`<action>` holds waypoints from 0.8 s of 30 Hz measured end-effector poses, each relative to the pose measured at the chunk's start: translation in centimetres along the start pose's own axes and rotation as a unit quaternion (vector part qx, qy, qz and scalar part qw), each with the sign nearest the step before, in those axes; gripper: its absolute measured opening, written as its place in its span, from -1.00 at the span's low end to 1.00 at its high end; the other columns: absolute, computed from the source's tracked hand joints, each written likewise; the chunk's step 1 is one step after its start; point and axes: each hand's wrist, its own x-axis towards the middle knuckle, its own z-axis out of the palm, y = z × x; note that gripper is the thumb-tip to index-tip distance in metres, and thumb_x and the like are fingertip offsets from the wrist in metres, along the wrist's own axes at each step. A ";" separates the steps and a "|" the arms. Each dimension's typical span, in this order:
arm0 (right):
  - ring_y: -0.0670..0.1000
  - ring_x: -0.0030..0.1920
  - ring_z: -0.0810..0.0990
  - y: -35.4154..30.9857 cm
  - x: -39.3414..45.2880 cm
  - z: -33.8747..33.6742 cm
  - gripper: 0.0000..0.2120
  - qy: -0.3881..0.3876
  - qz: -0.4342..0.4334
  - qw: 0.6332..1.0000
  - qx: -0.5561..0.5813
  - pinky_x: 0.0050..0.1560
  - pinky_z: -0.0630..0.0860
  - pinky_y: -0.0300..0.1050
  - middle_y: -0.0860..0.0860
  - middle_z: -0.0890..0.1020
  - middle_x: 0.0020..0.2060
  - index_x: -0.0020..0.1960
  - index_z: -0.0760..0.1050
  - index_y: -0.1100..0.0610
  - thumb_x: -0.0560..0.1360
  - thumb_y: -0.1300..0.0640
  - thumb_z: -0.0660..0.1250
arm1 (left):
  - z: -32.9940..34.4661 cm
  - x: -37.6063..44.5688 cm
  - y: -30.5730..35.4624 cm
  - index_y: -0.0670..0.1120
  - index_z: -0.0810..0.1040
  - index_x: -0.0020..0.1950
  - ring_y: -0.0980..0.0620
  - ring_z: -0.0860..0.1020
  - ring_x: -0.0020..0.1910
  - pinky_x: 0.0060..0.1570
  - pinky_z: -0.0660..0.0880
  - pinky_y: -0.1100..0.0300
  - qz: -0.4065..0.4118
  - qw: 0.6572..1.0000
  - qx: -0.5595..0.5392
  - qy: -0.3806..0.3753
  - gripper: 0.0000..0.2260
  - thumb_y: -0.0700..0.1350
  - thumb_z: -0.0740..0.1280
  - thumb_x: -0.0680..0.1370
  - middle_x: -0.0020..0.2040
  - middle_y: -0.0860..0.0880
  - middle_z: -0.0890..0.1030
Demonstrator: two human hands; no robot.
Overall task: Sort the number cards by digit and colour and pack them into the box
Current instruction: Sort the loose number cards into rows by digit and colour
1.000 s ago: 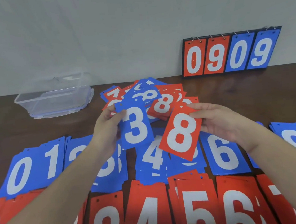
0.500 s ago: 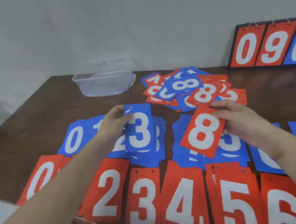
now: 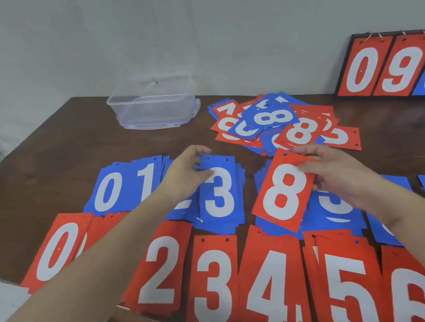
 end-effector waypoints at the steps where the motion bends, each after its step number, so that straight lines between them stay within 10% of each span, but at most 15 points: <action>1: 0.15 0.06 0.69 0.1 -0.4 -0.7 -0.74 0.003 -0.002 1.000 -0.002 0.06 0.58 0.08 0.08 0.73 0.03 0.24 0.56 -0.05 0.59 0.17 0.38 | 0.2 0.3 -0.2 0.14 0.48 0.27 0.08 0.58 0.10 0.03 0.58 0.18 0.022 0.997 0.075 -0.010 -0.65 -0.15 0.45 0.55 0.23 0.08 0.55; 6: 0.05 -0.01 0.74 0.6 -2.5 -4.8 -0.79 0.060 -0.010 0.998 0.012 0.03 0.66 0.04 0.01 0.74 0.01 0.17 0.61 -0.05 0.60 0.19 0.36 | 1.7 1.2 0.5 0.12 0.53 0.30 -0.07 0.26 0.45 0.38 0.27 -0.03 0.081 0.967 0.240 0.013 -0.58 -0.12 0.51 0.49 0.41 0.06 0.37; 11: 0.07 -0.05 0.73 2.2 -5.1 -9.4 -0.77 0.109 -0.007 0.994 0.011 -0.13 0.60 -0.06 0.03 0.74 -0.06 0.11 0.63 -0.03 0.58 0.24 0.33 | 4.8 1.5 3.6 0.21 0.55 0.16 -0.08 0.39 0.36 0.34 0.34 -0.24 0.173 0.966 0.194 -0.002 -0.73 -0.02 0.47 0.51 0.30 0.08 0.49; 24: -0.03 -0.22 0.68 8.1 -18.5 -22.4 -0.83 0.227 0.041 0.971 -0.057 -0.31 0.55 -0.19 0.02 0.72 -0.16 0.05 0.64 -0.01 0.60 0.23 0.33 | 19.0 0.0 14.3 0.04 0.61 0.13 0.15 0.38 0.29 0.34 0.23 0.17 0.376 0.903 0.142 -0.152 -0.82 -0.17 0.43 0.56 0.21 0.14 0.47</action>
